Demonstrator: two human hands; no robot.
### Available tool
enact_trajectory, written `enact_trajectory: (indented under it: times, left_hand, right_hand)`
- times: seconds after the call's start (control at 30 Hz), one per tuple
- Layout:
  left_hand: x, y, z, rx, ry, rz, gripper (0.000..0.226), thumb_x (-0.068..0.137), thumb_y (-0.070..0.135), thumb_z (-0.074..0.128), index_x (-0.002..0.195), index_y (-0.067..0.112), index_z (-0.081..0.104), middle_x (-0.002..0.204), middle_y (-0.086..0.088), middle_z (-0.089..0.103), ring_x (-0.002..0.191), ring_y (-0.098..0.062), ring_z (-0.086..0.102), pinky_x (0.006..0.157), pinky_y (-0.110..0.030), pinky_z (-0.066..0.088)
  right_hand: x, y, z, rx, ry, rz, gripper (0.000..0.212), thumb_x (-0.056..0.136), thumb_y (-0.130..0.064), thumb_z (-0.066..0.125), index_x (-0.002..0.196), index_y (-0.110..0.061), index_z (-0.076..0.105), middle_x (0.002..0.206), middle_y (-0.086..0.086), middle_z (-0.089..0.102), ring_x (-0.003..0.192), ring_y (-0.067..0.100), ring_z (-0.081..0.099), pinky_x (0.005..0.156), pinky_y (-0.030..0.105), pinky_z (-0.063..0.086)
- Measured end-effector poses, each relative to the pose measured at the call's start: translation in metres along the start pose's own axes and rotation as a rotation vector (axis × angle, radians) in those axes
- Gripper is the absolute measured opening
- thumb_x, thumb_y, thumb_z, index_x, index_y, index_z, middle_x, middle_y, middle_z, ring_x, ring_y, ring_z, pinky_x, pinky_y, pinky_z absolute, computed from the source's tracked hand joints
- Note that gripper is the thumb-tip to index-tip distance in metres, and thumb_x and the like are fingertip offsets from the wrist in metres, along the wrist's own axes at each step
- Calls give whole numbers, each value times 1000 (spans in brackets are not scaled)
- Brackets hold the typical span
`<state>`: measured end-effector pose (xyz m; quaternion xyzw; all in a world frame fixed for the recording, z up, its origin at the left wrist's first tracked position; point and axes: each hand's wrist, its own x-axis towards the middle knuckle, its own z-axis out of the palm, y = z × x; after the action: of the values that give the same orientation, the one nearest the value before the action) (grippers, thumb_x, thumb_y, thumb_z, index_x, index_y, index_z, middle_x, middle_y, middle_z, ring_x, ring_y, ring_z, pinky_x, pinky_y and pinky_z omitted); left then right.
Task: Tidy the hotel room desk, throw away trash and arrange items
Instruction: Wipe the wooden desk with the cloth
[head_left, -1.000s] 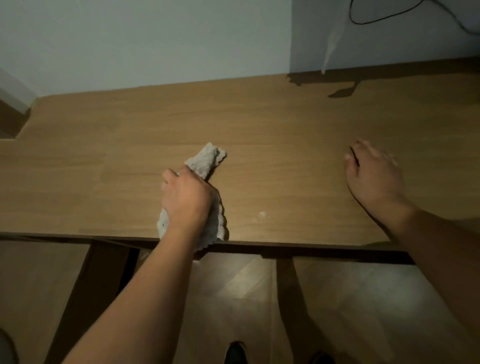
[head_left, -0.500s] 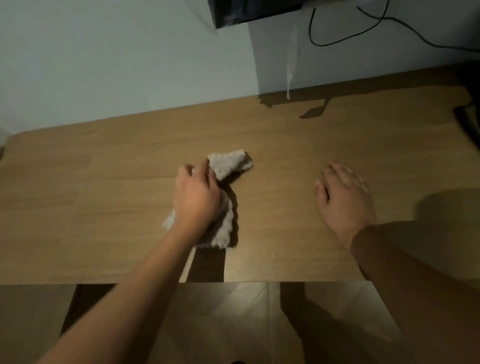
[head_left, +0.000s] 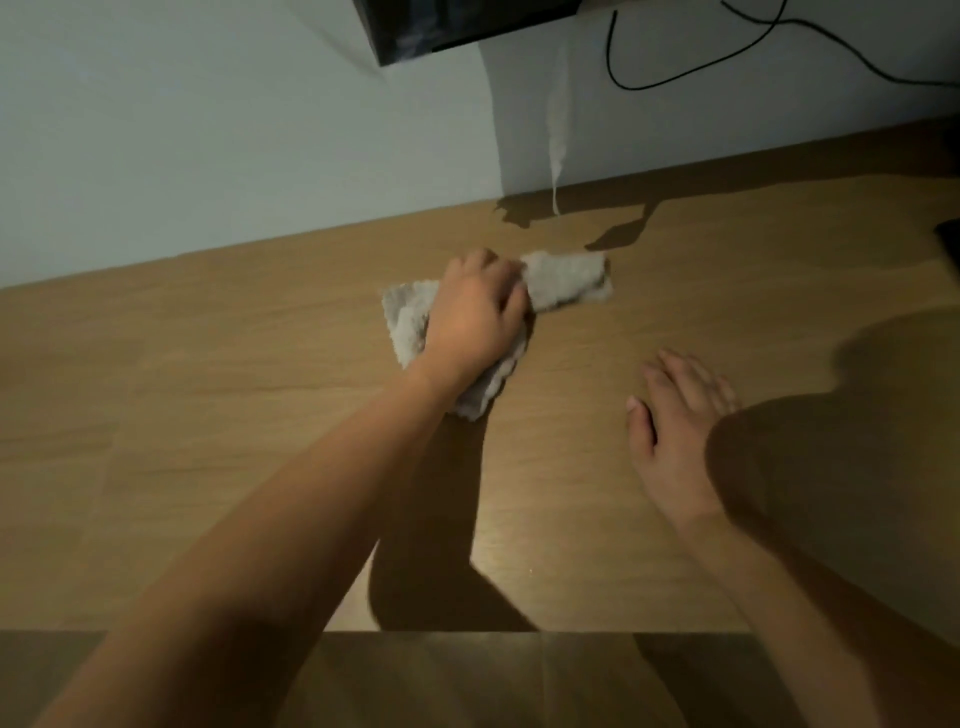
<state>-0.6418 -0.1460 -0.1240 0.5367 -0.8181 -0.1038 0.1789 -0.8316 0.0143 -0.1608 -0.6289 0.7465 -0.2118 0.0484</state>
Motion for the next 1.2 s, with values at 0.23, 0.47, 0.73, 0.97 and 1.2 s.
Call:
enact_trajectory:
  times: [0.23, 0.47, 0.73, 0.97, 1.2]
  left_hand:
    - [-91, -4, -43, -63, -289, 327, 33, 99, 30, 52, 124, 14, 68, 107, -5, 60, 93, -18, 59, 77, -35, 51]
    - [-46, -44, -28, 82, -34, -158, 43, 101, 35, 45, 139, 27, 61, 118, -6, 56, 108, -28, 49, 93, -42, 44]
    - [-222, 40, -37, -102, -247, 216, 39, 93, 35, 53, 127, 28, 69, 106, -1, 58, 89, -12, 45, 68, -30, 42]
    - [-225, 40, -54, -156, -326, 372, 34, 96, 30, 56, 126, 19, 68, 109, -2, 58, 90, -13, 54, 71, -37, 51]
    - [-139, 4, -36, 54, 30, -389, 46, 101, 34, 47, 146, 31, 50, 122, -6, 51, 114, -24, 46, 97, -43, 46]
  right_hand:
    - [-1, -4, -5, 29, -36, 14, 45, 96, -28, 39, 128, -4, 60, 140, 16, 54, 134, 31, 43, 117, 47, 24]
    - [-2, -2, -11, -21, -128, 4, 44, 103, -29, 37, 140, -7, 50, 150, 12, 43, 142, 27, 32, 120, 42, 15]
    - [-3, -2, -14, -27, -84, -15, 40, 102, -26, 43, 134, -5, 53, 145, 17, 48, 138, 32, 38, 118, 46, 22]
    - [-3, -4, -14, -26, -89, -13, 42, 102, -28, 42, 137, -6, 52, 148, 15, 45, 140, 31, 36, 120, 45, 21]
    - [-3, -2, -14, -25, -86, -18, 42, 103, -28, 40, 136, -6, 52, 147, 16, 45, 139, 31, 36, 120, 46, 20]
